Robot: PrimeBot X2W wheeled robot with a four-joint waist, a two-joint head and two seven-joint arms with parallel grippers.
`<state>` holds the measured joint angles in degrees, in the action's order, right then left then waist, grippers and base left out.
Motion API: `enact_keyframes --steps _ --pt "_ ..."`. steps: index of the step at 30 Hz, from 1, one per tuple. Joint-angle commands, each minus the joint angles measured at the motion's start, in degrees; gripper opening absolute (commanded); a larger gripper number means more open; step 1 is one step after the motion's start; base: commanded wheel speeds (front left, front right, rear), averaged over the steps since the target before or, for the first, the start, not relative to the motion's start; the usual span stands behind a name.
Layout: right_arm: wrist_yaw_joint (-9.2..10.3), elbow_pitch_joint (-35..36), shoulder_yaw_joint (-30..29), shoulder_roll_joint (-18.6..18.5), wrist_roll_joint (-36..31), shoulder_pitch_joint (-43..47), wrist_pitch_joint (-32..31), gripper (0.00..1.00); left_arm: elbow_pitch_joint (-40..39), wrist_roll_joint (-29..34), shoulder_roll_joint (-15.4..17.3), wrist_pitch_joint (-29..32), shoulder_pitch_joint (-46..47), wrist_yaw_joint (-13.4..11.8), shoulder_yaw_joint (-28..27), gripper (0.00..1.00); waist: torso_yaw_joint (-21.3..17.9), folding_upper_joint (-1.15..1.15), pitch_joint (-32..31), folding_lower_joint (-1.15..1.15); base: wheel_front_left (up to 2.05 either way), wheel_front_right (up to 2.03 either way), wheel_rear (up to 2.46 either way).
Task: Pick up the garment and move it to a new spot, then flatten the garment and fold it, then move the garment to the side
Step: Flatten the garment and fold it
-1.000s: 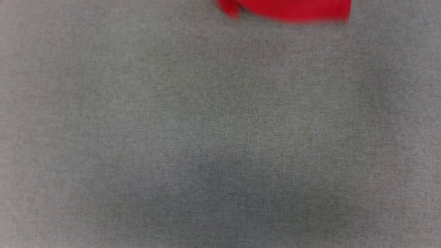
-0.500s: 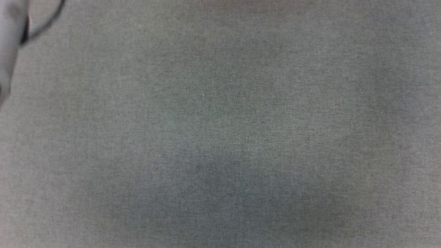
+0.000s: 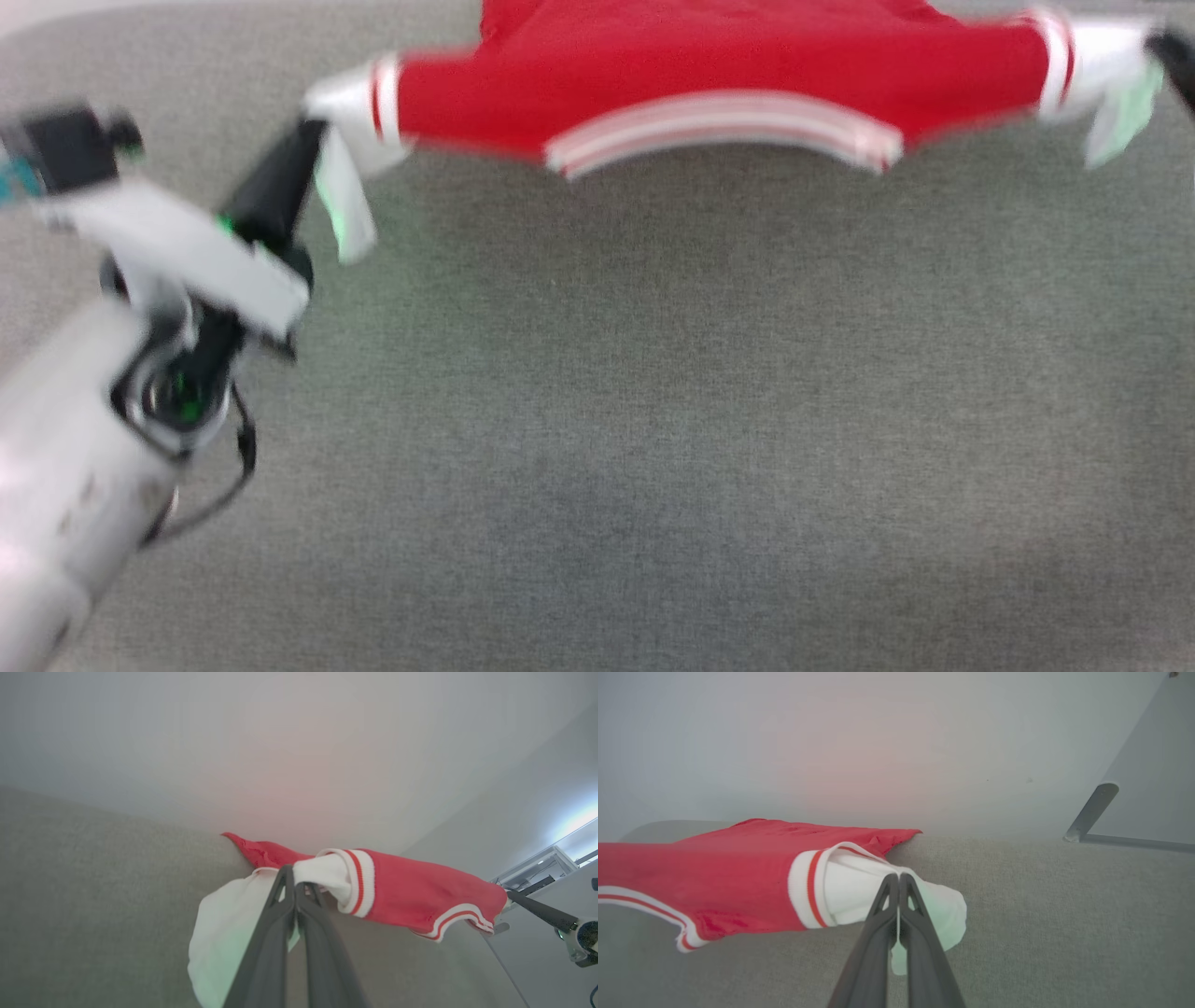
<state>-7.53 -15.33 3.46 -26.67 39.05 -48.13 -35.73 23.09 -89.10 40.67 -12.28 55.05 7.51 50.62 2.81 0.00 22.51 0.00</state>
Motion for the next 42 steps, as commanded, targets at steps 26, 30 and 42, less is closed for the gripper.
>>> enact_keyframes --steps 26,30,42 --pt "0.08 45.0 -20.4 2.0 2.2 51.3 -29.9 0.0 -35.0 3.7 17.4 -2.8 -40.7 -5.6 -3.8 0.0 0.5 0.0 -5.3 0.0 0.0 0.0 0.0" --pt "0.07 48.6 -22.7 2.7 3.7 55.6 -32.5 0.0 -39.9 4.2 20.2 -2.9 -45.2 -7.1 -4.4 0.0 0.5 0.0 -5.2 0.0 0.0 0.0 0.0" --pt "0.07 47.3 -18.4 -0.2 2.6 58.9 -34.0 0.0 -40.7 6.7 18.6 1.3 -46.4 -6.9 -1.5 0.0 0.3 0.0 -3.8 0.0 0.0 0.0 0.0"
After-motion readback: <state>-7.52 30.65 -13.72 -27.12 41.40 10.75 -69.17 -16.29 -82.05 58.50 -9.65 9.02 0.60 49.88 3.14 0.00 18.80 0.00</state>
